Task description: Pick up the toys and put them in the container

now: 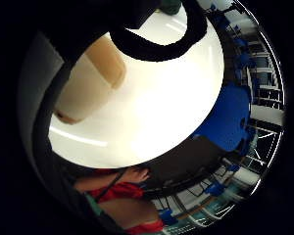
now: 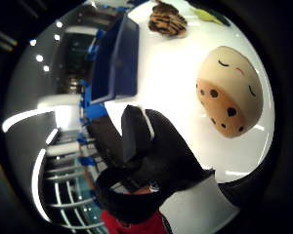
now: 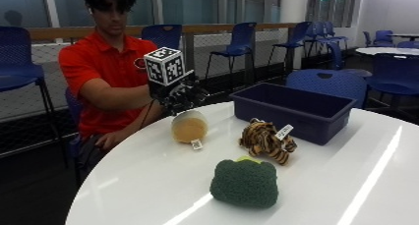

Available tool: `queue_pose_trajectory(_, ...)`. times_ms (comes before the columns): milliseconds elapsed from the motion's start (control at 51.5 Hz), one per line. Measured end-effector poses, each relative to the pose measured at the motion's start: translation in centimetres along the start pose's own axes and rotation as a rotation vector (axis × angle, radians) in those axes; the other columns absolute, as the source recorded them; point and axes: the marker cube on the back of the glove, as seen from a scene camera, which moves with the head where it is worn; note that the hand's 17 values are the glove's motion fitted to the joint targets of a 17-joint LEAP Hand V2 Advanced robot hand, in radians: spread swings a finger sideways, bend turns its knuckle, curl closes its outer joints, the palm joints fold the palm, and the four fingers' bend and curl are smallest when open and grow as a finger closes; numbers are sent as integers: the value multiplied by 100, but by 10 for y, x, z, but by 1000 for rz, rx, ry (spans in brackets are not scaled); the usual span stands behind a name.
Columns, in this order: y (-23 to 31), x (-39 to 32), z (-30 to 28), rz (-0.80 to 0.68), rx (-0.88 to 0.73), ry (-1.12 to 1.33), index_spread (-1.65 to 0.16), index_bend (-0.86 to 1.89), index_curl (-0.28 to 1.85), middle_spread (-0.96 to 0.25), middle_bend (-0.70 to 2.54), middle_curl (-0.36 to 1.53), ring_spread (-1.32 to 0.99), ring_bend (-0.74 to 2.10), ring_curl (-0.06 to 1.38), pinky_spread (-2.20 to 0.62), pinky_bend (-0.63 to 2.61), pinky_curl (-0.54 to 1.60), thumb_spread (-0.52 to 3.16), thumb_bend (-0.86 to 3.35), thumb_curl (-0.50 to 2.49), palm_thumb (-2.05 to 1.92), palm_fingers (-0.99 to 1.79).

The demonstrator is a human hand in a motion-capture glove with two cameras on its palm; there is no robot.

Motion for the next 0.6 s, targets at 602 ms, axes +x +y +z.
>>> queue_pose_trajectory(602,-29,17,43,80,-108,45,-32,15,24,-6,10,18,-1,15,14,10,110,41,123,-2,18,-2,-21)
